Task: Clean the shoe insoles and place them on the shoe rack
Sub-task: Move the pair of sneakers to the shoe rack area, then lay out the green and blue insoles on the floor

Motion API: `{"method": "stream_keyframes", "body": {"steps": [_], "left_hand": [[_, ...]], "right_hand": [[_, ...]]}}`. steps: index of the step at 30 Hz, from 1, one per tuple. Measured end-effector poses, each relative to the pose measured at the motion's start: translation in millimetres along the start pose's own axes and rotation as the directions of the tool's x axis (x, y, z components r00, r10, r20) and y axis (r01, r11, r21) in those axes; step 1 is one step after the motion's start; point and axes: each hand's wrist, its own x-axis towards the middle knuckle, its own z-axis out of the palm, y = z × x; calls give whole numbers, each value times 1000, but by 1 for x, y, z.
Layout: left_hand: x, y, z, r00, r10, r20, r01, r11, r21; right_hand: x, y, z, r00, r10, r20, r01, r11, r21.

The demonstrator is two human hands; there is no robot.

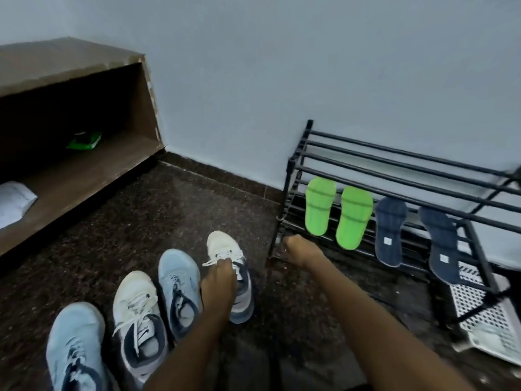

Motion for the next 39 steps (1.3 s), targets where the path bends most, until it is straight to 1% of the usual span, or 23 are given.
{"method": "stream_keyframes", "body": {"steps": [3, 4, 7, 11, 13, 17, 21, 25, 28, 31, 34, 36, 39], "left_hand": [[14, 42, -14, 993, 108, -41, -105, 993, 52], [17, 55, -20, 991, 118, -59, -114, 991, 63], [30, 102, -24, 998, 65, -1, -65, 997, -49], [53, 153, -17, 991, 132, -28, -135, 972, -190], [70, 171, -9, 989, 145, -12, -144, 961, -236], [108, 184, 8, 990, 134, 35, -119, 951, -284], [146, 189, 36, 986, 129, 103, -100, 964, -248], [173, 197, 58, 983, 55, 173, -9, 967, -254], [188, 204, 69, 971, -17, 239, 97, 940, -326], [200, 206, 78, 949, -114, 295, 237, 873, -426], [207, 202, 85, 921, -206, 332, 349, 813, -465], [208, 200, 87, 921, -207, 330, 362, 768, -528], [202, 201, 84, 918, -234, 321, 391, 675, -626]], "right_hand": [[-26, 48, -28, 993, 105, -63, -102, 994, 40], [-31, 65, -32, 985, 146, -96, -139, 988, 72], [-51, 117, -37, 947, 278, -160, -245, 949, 198], [-62, 168, -27, 889, 417, -191, -323, 865, 384], [-56, 184, -18, 858, 469, -211, -331, 818, 471], [-31, 189, -11, 812, 538, -224, -297, 713, 636], [2, 194, 1, 739, 636, -221, -288, 595, 750], [32, 199, 9, 681, 707, -190, -273, 486, 830], [47, 205, 13, 642, 745, -182, -251, 428, 868], [54, 210, 19, 612, 773, -167, -239, 383, 892], [56, 211, 23, 609, 780, -142, -217, 337, 916], [55, 210, 23, 608, 781, -140, -195, 318, 928], [49, 206, 21, 583, 799, -149, -143, 281, 949]]}}
